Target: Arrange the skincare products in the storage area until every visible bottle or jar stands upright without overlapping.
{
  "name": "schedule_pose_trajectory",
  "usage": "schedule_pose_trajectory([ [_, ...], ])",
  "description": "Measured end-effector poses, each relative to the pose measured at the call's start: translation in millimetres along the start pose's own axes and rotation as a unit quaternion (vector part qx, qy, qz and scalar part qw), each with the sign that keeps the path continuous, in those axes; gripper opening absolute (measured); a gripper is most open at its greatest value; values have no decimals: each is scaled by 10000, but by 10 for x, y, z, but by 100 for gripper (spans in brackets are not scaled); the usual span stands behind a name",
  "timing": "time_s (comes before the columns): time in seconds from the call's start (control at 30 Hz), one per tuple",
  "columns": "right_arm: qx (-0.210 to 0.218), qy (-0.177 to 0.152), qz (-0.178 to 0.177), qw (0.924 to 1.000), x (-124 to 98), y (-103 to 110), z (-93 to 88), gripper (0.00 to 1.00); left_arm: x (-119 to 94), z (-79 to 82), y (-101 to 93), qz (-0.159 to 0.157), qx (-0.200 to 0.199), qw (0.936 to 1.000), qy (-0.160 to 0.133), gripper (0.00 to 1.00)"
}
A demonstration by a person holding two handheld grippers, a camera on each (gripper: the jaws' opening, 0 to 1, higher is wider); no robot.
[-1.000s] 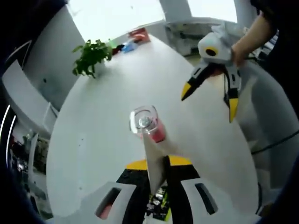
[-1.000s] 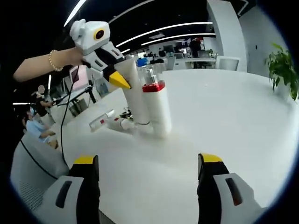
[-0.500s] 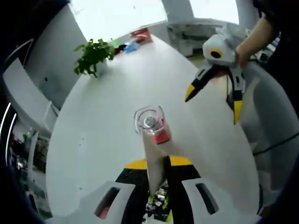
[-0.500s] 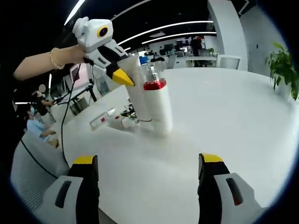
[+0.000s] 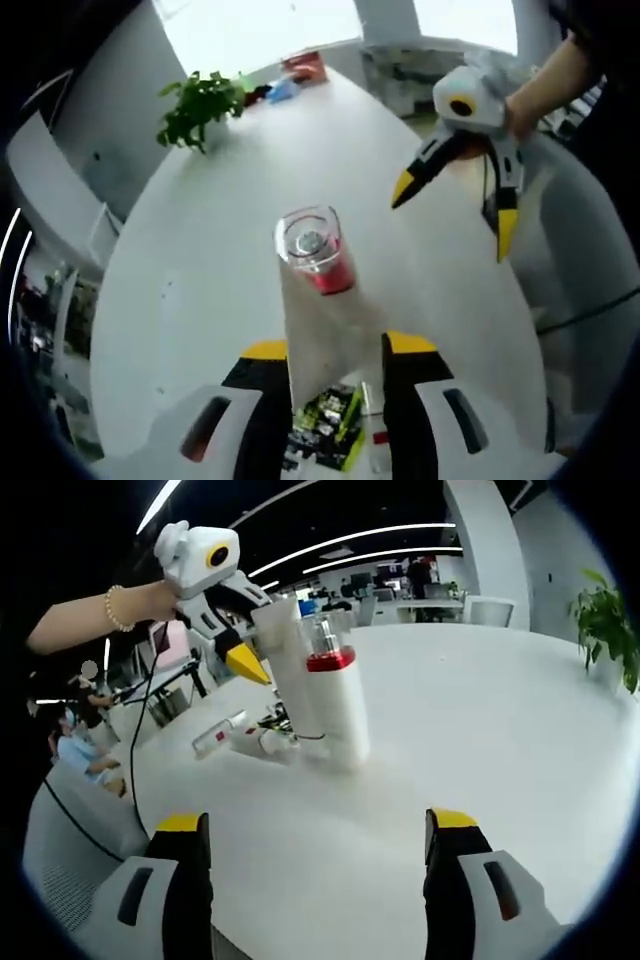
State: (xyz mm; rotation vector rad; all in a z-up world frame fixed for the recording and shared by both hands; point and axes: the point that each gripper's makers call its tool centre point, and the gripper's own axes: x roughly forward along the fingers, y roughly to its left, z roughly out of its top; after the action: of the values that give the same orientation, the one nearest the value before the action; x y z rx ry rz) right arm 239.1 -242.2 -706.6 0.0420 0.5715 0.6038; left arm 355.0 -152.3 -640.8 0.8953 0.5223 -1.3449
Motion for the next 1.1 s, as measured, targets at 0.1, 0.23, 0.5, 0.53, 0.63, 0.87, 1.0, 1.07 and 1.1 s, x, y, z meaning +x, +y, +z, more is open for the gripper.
schedule_pose_trajectory([
  [0.1, 9, -4, -39, 10000, 1, -27, 3, 88, -42, -50, 56, 29, -249, 9996, -107, 45],
  [0.23, 104, -88, -84, 9999, -12, -68, 36, 88, -176, -61, 70, 204, -578, 9979, -217, 51],
  [0.5, -35, -100, 44, 9999, 18, 58, 163, 88, -405, -300, 49, 530, -1309, 9895, -308, 59],
  [0.53, -48, -110, 72, 9999, 29, 86, 183, 88, -432, -310, 22, 565, -1414, 9878, -331, 61],
  [0.63, -77, -145, 169, 9997, 62, 158, 203, 89, -536, -402, -31, 768, -1843, 9788, -446, 67],
  [0.87, -96, -127, 296, 9994, 103, 267, 233, 89, -789, -604, -225, 1062, -2350, 9642, -611, 73],
  [1.0, -90, -128, 327, 9993, 104, 287, 246, 90, -883, -774, -292, 1268, -2630, 9543, -638, 81],
  [1.07, -105, -123, 354, 9992, 97, 307, 256, 90, -920, -851, -354, 1323, -2807, 9485, -641, 82],
  [1.1, -123, -137, 380, 9991, 96, 327, 262, 89, -936, -881, -378, 1350, -2874, 9460, -656, 83],
])
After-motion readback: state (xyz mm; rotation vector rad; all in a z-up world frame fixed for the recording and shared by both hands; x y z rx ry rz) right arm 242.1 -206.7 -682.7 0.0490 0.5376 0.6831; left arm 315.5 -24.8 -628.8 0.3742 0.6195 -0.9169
